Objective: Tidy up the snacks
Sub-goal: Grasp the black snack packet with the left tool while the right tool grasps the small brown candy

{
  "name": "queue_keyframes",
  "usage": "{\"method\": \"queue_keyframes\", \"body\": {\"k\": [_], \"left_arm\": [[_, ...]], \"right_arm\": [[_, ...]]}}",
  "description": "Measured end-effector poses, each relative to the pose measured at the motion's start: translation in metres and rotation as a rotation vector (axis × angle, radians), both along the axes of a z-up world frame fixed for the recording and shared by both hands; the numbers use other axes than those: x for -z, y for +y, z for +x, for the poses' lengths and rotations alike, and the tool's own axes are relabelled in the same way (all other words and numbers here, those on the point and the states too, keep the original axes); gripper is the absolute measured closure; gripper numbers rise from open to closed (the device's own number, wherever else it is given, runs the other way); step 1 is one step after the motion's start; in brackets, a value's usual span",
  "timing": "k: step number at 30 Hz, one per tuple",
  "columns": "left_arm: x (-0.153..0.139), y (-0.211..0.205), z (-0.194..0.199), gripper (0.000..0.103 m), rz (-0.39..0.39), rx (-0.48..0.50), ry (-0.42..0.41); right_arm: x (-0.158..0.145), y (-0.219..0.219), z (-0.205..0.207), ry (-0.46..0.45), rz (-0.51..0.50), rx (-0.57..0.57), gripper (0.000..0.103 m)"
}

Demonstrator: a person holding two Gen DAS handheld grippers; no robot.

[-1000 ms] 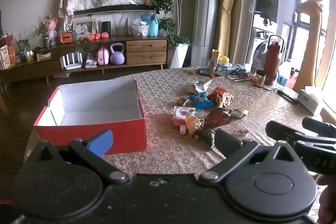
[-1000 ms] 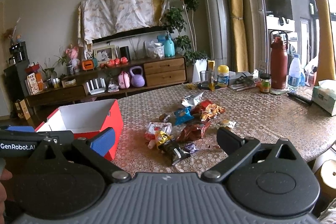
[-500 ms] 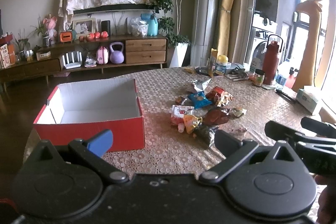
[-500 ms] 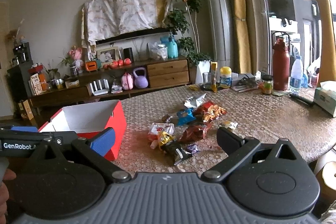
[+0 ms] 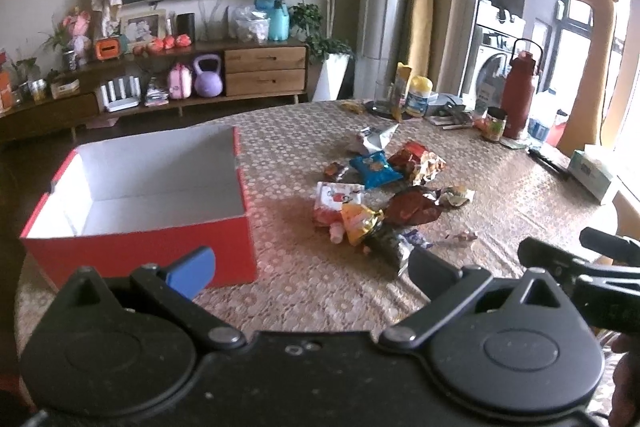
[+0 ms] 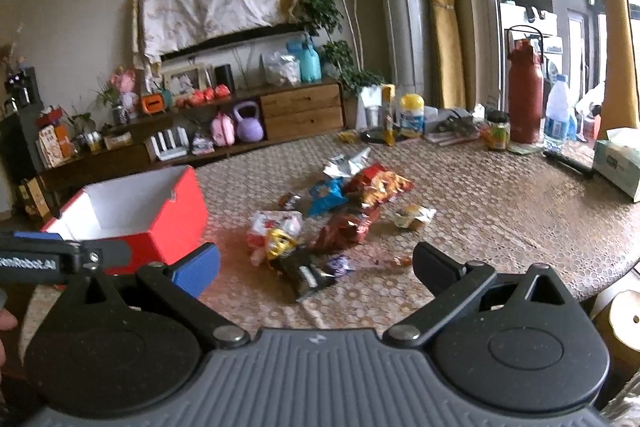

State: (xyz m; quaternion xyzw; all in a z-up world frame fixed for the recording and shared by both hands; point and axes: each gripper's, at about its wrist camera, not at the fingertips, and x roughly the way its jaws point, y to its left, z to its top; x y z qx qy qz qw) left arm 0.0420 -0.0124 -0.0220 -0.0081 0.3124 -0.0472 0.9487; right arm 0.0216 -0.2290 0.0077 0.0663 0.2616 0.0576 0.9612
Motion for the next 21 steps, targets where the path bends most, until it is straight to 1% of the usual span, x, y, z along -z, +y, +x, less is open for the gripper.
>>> {"method": "queue_keyframes", "body": {"k": [5, 8, 12, 17, 21], "left_arm": [[0.011, -0.012, 0.028, 0.000, -0.031, 0.031, 0.032], [0.020, -0.021, 0.044, 0.000, -0.031, 0.035, 0.062], [0.035, -0.035, 0.066, 0.000, -0.008, 0.031, 0.098], [0.049, -0.054, 0.093, 0.000, 0.011, -0.006, 0.137], [0.063, -0.063, 0.117, 0.000, 0.004, -0.043, 0.191]], "right_arm": [[0.017, -0.016, 0.028, 0.036, -0.030, 0.000, 0.000], [0.031, -0.026, 0.048, 0.064, -0.064, -0.013, 0.000], [0.049, -0.037, 0.077, 0.092, -0.108, -0.046, 0.000], [0.072, -0.047, 0.109, 0.122, -0.150, -0.084, 0.000], [0.089, -0.054, 0.133, 0.142, -0.172, -0.121, 0.000]]}}
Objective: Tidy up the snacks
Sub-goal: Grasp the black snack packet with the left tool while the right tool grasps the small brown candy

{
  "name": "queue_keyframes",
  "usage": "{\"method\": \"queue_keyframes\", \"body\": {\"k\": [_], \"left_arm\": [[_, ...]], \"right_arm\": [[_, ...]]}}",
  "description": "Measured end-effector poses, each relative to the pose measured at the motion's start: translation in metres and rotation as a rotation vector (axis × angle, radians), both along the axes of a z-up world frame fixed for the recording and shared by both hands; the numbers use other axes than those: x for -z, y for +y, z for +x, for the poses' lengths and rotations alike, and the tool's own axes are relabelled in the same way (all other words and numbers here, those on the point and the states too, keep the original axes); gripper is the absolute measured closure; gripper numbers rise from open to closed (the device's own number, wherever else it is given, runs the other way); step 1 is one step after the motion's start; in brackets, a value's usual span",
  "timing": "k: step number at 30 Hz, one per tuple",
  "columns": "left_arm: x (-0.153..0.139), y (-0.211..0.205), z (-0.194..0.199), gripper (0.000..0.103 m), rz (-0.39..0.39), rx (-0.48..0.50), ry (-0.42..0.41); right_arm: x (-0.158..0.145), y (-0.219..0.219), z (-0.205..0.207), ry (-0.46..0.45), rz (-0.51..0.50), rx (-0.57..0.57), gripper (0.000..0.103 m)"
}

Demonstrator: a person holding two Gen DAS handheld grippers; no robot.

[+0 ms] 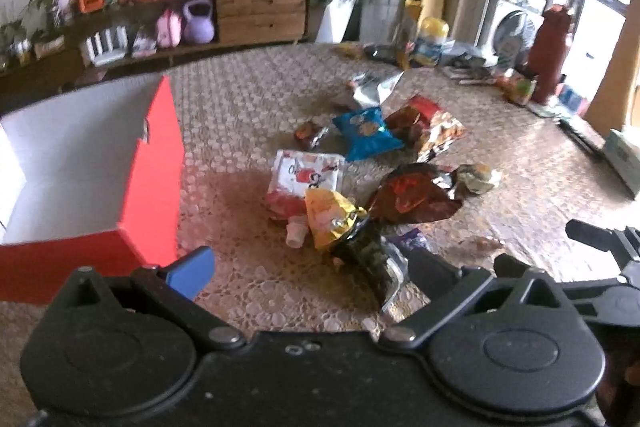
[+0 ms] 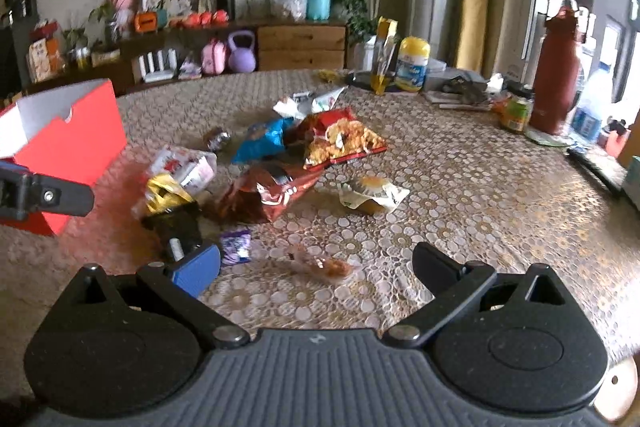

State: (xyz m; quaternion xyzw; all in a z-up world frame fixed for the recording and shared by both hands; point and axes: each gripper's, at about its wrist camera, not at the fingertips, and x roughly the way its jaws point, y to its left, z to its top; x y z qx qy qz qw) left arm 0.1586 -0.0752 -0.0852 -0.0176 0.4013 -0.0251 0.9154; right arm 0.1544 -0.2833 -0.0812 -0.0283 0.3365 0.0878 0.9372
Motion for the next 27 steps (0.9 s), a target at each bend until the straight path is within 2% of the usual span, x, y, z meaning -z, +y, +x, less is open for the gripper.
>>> {"method": "queue_keyframes", "body": {"k": [4, 9, 11, 13, 17, 18, 22, 27], "left_arm": [[0.013, -0.010, 0.019, 0.004, -0.014, -0.017, 0.052], [0.025, -0.019, 0.037, 0.011, -0.073, -0.051, 0.121], [0.029, -0.023, 0.045, 0.012, -0.090, -0.054, 0.137], [0.032, -0.026, 0.052, 0.018, -0.119, -0.059, 0.166], [0.040, -0.025, 0.063, 0.029, -0.178, -0.097, 0.214], [0.042, -0.025, 0.065, 0.031, -0.183, -0.103, 0.222], [0.047, -0.029, 0.071, 0.034, -0.195, -0.111, 0.246], [0.051, -0.032, 0.075, 0.048, -0.171, -0.115, 0.259]], "right_arm": [[0.013, -0.006, 0.016, 0.026, -0.003, -0.028, 0.000], [0.026, -0.008, 0.032, 0.057, -0.005, -0.048, 0.016], [0.030, -0.009, 0.037, 0.069, -0.002, -0.052, 0.018], [0.032, -0.010, 0.041, 0.079, 0.002, -0.066, 0.024], [0.036, -0.008, 0.047, 0.088, -0.009, -0.085, 0.029], [0.036, -0.008, 0.048, 0.090, -0.005, -0.094, 0.034], [0.039, -0.007, 0.049, 0.098, -0.010, -0.106, 0.038], [0.042, -0.006, 0.047, 0.116, 0.001, -0.102, 0.055]]}}
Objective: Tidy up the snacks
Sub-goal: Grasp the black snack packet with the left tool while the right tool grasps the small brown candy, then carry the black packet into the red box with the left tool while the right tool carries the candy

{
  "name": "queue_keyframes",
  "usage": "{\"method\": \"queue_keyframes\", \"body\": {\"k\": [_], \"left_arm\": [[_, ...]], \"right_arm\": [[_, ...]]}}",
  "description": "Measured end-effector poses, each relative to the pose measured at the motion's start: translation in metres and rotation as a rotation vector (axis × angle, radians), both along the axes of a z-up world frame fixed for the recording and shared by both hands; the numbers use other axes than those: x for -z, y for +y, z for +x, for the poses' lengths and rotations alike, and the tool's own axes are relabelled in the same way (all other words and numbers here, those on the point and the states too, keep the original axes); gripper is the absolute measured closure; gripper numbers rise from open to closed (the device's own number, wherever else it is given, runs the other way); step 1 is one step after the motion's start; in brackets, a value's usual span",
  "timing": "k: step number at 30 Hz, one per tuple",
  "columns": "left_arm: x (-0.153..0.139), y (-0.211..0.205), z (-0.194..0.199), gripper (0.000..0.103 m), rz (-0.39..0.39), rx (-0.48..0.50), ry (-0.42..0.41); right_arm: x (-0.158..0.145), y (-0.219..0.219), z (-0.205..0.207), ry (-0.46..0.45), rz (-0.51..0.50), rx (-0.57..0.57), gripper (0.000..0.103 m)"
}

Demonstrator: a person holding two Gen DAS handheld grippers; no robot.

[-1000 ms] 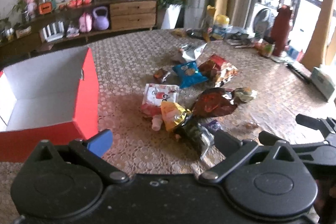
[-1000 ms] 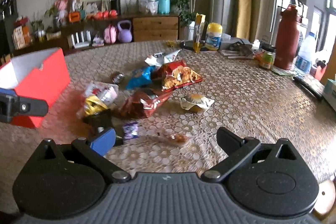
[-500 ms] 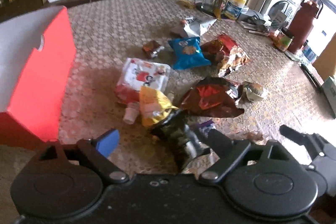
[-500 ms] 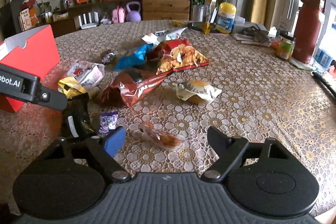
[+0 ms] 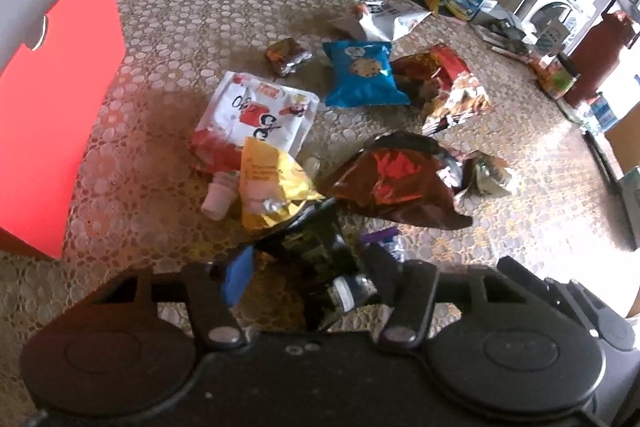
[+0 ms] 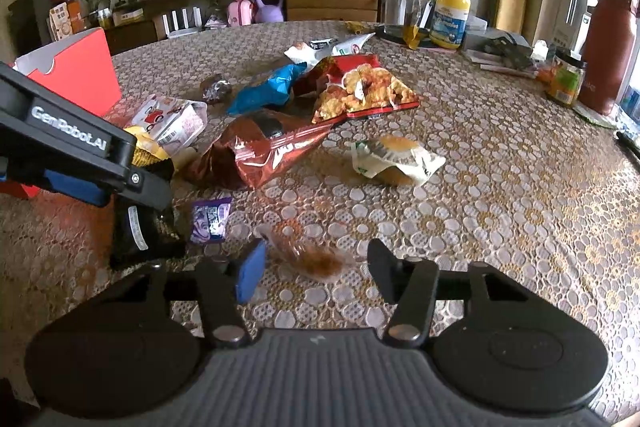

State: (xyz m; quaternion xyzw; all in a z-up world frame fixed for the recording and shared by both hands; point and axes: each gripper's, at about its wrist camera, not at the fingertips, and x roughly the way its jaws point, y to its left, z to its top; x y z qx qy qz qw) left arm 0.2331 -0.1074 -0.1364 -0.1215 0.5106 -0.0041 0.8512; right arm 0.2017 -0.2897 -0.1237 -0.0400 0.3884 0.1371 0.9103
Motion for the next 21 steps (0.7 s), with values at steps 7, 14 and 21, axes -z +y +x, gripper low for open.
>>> {"method": "queue_keyframes", "body": {"k": [7, 14, 21], "left_arm": [[-0.002, 0.003, -0.005, 0.052, 0.023, 0.009, -0.010], [-0.006, 0.007, -0.016, 0.078, -0.010, 0.047, -0.009], [-0.007, 0.023, -0.034, 0.079, -0.039, 0.065, -0.005]], "right_arm": [[-0.001, 0.004, -0.007, 0.002, -0.016, 0.017, 0.072], [-0.010, 0.009, -0.025, 0.005, 0.022, 0.055, 0.073], [-0.026, 0.019, -0.051, -0.009, 0.048, 0.061, 0.073]]}}
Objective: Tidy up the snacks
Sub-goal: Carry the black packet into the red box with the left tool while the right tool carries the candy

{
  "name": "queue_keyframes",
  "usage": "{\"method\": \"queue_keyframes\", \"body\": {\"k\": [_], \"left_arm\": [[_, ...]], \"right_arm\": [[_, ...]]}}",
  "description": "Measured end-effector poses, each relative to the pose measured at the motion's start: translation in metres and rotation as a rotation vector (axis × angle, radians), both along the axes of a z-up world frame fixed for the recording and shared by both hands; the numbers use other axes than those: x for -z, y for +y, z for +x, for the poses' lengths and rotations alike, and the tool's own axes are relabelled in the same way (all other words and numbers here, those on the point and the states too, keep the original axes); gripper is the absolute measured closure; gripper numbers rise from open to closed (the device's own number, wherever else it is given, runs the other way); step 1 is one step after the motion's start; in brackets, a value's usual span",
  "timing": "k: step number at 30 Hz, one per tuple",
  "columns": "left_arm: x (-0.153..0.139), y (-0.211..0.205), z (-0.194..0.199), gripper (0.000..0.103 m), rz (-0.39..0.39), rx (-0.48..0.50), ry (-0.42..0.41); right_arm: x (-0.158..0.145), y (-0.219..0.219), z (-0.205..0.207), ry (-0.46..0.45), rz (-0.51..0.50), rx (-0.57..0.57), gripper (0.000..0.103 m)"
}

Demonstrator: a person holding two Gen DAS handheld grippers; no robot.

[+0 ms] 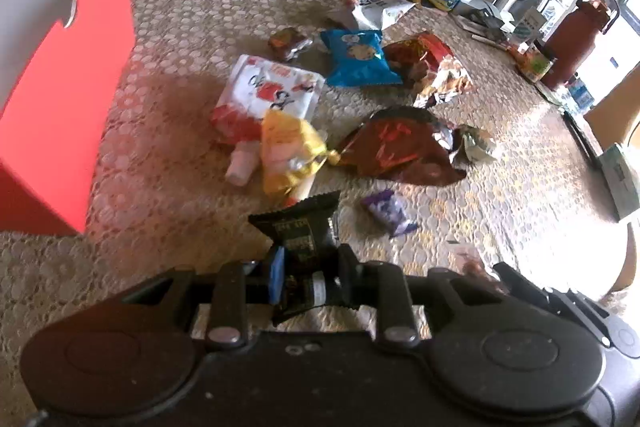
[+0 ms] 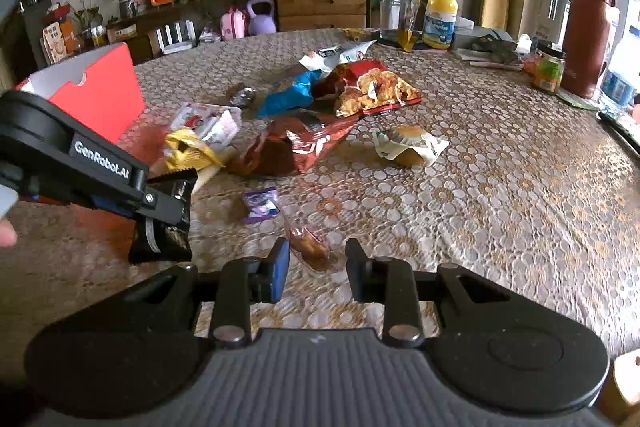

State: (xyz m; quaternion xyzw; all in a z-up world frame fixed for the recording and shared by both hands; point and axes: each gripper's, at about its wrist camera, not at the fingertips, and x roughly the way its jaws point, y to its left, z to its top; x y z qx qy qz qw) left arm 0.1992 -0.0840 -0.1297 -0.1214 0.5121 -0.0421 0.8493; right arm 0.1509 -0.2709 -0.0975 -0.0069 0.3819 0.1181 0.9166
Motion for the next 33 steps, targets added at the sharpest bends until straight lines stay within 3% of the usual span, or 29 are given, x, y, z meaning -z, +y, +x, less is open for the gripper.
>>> {"method": "queue_keyframes", "body": {"k": [6, 18, 33], "left_arm": [[-0.015, 0.016, -0.022, 0.079, -0.031, 0.022, -0.013], [-0.072, 0.061, -0.067, 0.078, -0.048, 0.017, -0.114], [-0.132, 0.143, -0.078, 0.078, 0.030, -0.048, -0.183]], "right_arm": [[-0.020, 0.013, -0.024, -0.011, 0.032, -0.005, 0.073], [-0.085, 0.061, -0.059, -0.092, 0.061, -0.059, 0.073], [-0.141, 0.148, -0.049, -0.145, 0.119, -0.166, 0.073]]}}
